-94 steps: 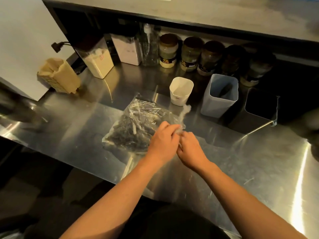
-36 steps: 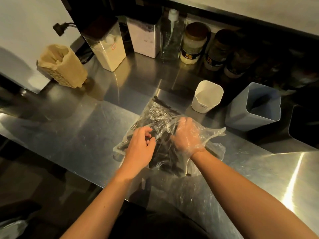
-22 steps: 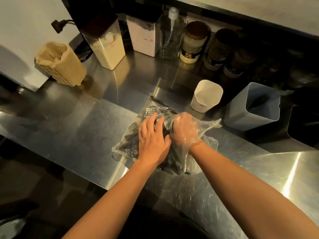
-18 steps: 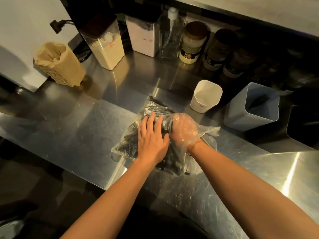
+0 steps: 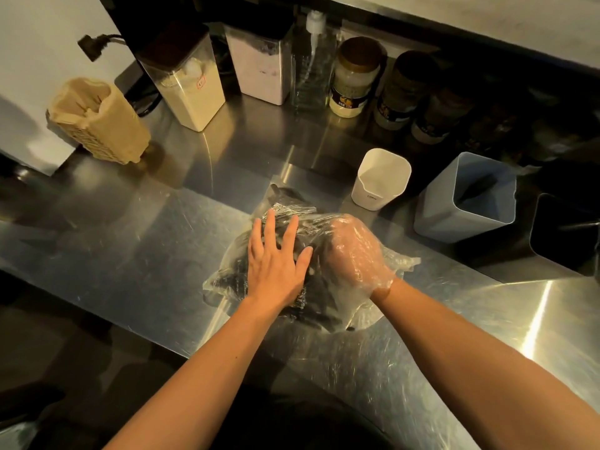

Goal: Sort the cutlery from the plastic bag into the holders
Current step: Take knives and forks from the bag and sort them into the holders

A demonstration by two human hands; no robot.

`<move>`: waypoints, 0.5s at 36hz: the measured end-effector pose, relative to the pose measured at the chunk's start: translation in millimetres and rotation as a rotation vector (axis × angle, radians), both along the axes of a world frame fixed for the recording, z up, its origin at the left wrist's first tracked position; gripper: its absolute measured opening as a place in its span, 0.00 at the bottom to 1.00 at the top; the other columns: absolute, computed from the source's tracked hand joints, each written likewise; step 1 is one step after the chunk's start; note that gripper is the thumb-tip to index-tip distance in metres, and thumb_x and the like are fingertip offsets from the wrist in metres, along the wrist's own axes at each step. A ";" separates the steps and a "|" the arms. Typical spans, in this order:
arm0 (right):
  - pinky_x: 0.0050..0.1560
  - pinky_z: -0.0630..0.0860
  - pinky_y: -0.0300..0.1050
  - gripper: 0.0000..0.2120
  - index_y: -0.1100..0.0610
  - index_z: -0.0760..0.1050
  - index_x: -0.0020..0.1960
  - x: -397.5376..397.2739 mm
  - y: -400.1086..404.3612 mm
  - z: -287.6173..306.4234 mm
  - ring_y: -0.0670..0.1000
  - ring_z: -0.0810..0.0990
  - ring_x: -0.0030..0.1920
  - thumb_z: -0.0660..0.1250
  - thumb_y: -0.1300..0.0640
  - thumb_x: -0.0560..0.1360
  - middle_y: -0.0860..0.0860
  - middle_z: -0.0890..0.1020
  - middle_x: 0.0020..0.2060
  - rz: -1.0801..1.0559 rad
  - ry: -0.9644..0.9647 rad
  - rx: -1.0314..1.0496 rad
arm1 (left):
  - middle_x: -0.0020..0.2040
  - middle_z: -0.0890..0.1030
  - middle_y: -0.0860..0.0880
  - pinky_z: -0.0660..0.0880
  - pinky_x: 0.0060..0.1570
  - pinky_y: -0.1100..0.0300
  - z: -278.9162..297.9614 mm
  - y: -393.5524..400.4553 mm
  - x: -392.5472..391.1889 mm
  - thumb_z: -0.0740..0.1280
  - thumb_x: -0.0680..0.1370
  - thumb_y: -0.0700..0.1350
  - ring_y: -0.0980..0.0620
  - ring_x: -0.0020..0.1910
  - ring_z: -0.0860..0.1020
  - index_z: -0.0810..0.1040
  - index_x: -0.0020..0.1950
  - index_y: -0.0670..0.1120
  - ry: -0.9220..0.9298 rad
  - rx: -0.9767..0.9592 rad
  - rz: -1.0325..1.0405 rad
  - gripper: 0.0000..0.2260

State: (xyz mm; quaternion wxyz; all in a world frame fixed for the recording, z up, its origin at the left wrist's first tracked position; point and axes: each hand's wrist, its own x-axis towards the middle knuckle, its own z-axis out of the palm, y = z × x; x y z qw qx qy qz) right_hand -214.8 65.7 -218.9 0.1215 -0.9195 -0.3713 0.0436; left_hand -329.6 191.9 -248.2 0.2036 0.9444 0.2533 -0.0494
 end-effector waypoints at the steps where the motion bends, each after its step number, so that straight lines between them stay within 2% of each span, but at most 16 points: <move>1: 0.47 0.82 0.57 0.03 0.62 0.81 0.46 0.4 -2.5 -2.0 0.58 0.82 0.43 0.73 0.62 0.74 0.58 0.82 0.41 0.021 0.040 0.023 | 0.82 0.38 0.46 0.44 0.77 0.42 -0.5 0.4 0.0 0.46 0.81 0.63 0.41 0.80 0.37 0.44 0.81 0.57 0.006 -0.003 -0.001 0.30; 3: 0.50 0.82 0.58 0.03 0.61 0.82 0.47 2.2 -9.9 -12.1 0.55 0.81 0.45 0.72 0.61 0.76 0.57 0.83 0.43 0.063 0.076 0.061 | 0.82 0.38 0.45 0.44 0.77 0.41 -1.7 0.8 -0.1 0.44 0.80 0.64 0.40 0.80 0.37 0.43 0.81 0.57 0.026 -0.003 0.000 0.31; 5: 0.57 0.79 0.52 0.09 0.56 0.80 0.57 4.4 -14.8 -16.7 0.52 0.79 0.54 0.68 0.53 0.80 0.53 0.81 0.53 0.027 0.137 0.005 | 0.82 0.38 0.45 0.45 0.77 0.41 -3.3 0.4 0.2 0.43 0.80 0.64 0.39 0.79 0.38 0.44 0.81 0.56 0.042 0.008 0.001 0.31; 7: 0.57 0.79 0.48 0.09 0.50 0.76 0.59 9.0 -18.6 -21.8 0.49 0.77 0.54 0.63 0.50 0.81 0.49 0.78 0.55 0.016 0.146 -0.097 | 0.82 0.39 0.44 0.46 0.77 0.40 -5.1 -0.4 0.8 0.43 0.79 0.65 0.38 0.80 0.39 0.44 0.82 0.56 0.059 0.031 -0.003 0.32; 9: 0.54 0.78 0.49 0.09 0.50 0.74 0.59 11.2 -21.2 -18.1 0.50 0.77 0.53 0.61 0.51 0.80 0.49 0.77 0.56 -0.001 0.223 -0.128 | 0.82 0.39 0.43 0.47 0.77 0.40 -6.5 -1.2 1.0 0.41 0.79 0.65 0.38 0.80 0.40 0.44 0.82 0.56 0.067 0.050 -0.005 0.32; 11: 0.53 0.79 0.51 0.11 0.48 0.75 0.59 9.1 -23.2 -6.2 0.52 0.79 0.54 0.63 0.47 0.78 0.48 0.78 0.56 -0.028 0.250 -0.100 | 0.82 0.40 0.43 0.48 0.77 0.40 -6.1 -1.9 0.8 0.39 0.79 0.65 0.37 0.80 0.41 0.45 0.82 0.55 0.066 0.067 -0.005 0.32; 15: 0.50 0.78 0.51 0.12 0.47 0.72 0.55 3.7 -32.9 5.0 0.53 0.80 0.52 0.65 0.41 0.77 0.47 0.80 0.52 -0.035 0.295 -0.228 | 0.82 0.41 0.43 0.49 0.77 0.39 -4.9 -0.8 -0.7 0.37 0.78 0.65 0.37 0.79 0.41 0.45 0.81 0.55 0.079 0.074 0.015 0.33; 18: 0.55 0.79 0.54 0.17 0.50 0.72 0.63 2.0 -41.8 8.8 0.57 0.81 0.57 0.65 0.44 0.78 0.51 0.81 0.59 -0.047 0.297 -0.267 | 0.82 0.41 0.43 0.49 0.78 0.40 -5.0 3.4 0.0 0.39 0.79 0.64 0.38 0.80 0.41 0.45 0.82 0.56 0.105 0.068 0.041 0.31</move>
